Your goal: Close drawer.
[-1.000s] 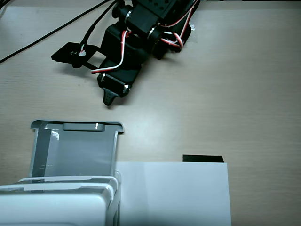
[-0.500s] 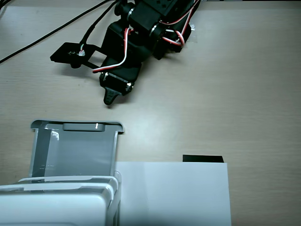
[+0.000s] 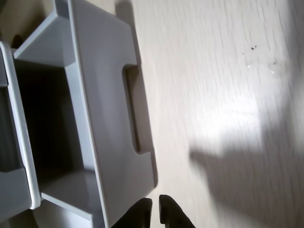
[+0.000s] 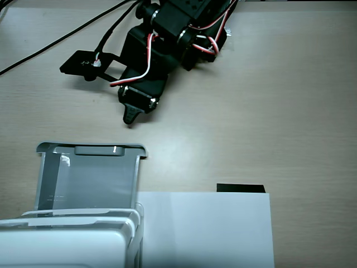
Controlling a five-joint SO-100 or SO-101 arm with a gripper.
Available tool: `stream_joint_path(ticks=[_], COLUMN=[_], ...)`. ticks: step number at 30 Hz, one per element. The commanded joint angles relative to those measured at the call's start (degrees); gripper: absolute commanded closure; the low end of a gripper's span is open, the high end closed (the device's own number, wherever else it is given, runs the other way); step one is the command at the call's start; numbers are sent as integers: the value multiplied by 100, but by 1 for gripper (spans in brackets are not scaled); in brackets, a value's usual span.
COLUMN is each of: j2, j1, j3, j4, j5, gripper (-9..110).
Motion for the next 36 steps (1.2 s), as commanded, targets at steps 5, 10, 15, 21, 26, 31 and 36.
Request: stream_joint_path(ticks=[5,10,15,21,26,31,36], j2=[-211,-659,-888,-1301,-1995,-2760,-3533], j1=[167,264,237,193,211,185,62], j3=[-88,-193,-193,-316,-527,-844,-1248], j4=[-158,-185,-413,-694,-1072,-1529,-1960], j5=[-79,-44,-97,-158,-246,-308,-404], gripper=[101,101,101,101,101,101,101])
